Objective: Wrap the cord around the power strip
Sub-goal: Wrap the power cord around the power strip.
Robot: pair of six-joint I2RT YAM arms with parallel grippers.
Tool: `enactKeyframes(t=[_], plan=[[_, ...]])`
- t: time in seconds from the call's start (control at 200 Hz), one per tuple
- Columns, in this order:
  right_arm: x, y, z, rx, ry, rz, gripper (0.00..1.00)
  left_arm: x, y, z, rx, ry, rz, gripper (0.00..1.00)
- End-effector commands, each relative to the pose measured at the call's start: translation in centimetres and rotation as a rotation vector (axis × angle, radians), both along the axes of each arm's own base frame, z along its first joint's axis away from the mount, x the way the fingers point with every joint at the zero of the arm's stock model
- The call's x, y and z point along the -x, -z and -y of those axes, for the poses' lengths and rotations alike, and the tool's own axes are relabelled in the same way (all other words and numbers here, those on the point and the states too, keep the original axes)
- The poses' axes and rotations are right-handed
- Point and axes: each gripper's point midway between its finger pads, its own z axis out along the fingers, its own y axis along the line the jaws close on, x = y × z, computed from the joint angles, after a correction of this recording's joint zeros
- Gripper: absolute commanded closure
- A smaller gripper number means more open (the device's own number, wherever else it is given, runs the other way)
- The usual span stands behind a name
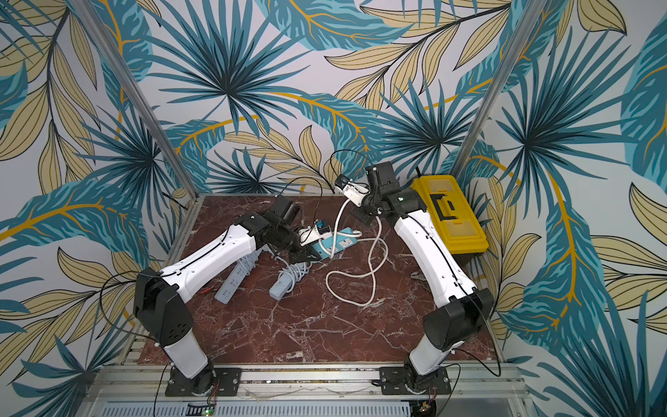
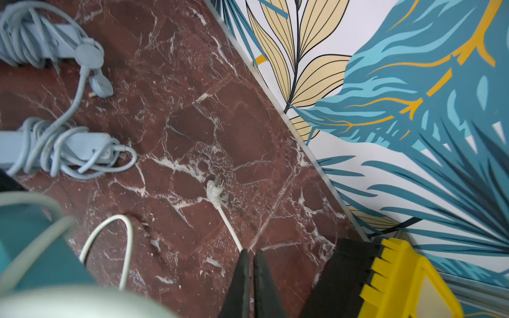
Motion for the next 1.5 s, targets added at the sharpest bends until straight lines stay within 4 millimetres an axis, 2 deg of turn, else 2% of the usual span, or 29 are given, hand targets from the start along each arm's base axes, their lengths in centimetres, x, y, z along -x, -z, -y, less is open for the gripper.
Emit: enactKeyframes(t=[0.0, 0.09, 0.16, 0.315, 0.411, 0.496, 0.581, 0.701, 0.796, 1.041, 1.061, 1.191, 1.297, 1.352, 1.417, 1.497], plan=[[-2.7, -2.6, -0.7, -0.204, 0.047, 0.071, 1.00, 2.1, -2.9, 1.3, 0.111, 0.070, -0.059, 1.00], [-3.6, -0.7, -1.0, -0.205, 0.052, 0.018, 1.00, 3.7, -5.1, 1.8, 0.191, 0.138, -0.065, 1.00], [-4.1, 1.5, -1.1, -0.195, 0.063, -0.039, 0.95, 4.9, -7.1, 2.0, 0.254, 0.191, -0.061, 1.00], [-4.1, 5.4, -0.4, -0.251, 0.130, -0.129, 0.72, 5.1, -9.6, 2.0, 0.317, 0.186, -0.076, 1.00], [-3.6, 6.7, 0.4, -0.330, 0.180, -0.152, 0.55, 4.9, -11.3, 1.9, 0.363, 0.176, -0.107, 1.00], [-3.1, 7.4, 1.1, -0.400, 0.219, -0.160, 0.45, 5.2, -12.9, 2.1, 0.408, 0.189, -0.129, 1.00], [-2.9, 7.5, 2.0, -0.484, 0.263, -0.146, 0.38, 4.4, -13.8, 1.9, 0.423, 0.157, -0.135, 1.00], [-2.3, 7.6, 2.9, -0.578, 0.305, -0.145, 0.29, 1.1, -13.9, 1.1, 0.413, 0.014, -0.158, 1.00], [-2.1, 8.6, 3.4, -0.591, 0.337, -0.149, 0.27, 0.1, -14.7, 1.0, 0.430, -0.032, -0.189, 1.00], [-1.9, 11.3, 4.3, -0.574, 0.406, -0.164, 0.24, -0.1, -15.5, 1.2, 0.440, -0.067, -0.214, 1.00], [-2.4, 11.1, 4.4, -0.584, 0.405, -0.139, 0.24, -0.1, -15.6, 1.2, 0.440, -0.069, -0.211, 1.00], [-3.0, 13.3, 3.5, -0.688, 0.442, -0.175, 0.23, -0.4, -16.6, 1.3, 0.450, -0.086, -0.193, 1.00], [-3.4, 15.1, 3.5, -0.779, 0.530, -0.149, 0.24, -1.6, -17.1, 1.3, 0.441, -0.136, -0.159, 1.00], [-3.1, 16.1, 2.5, -0.791, 0.533, -0.144, 0.25, -2.5, -17.4, 1.1, 0.441, -0.171, -0.140, 1.00], [-2.9, 17.5, 1.3, -0.727, 0.535, -0.154, 0.28, -3.5, -18.2, 1.1, 0.453, -0.200, -0.130, 1.00], [-3.1, 19.1, 0.6, -0.676, 0.553, -0.179, 0.42, -4.3, -19.2, 1.2, 0.471, -0.224, -0.115, 1.00]])
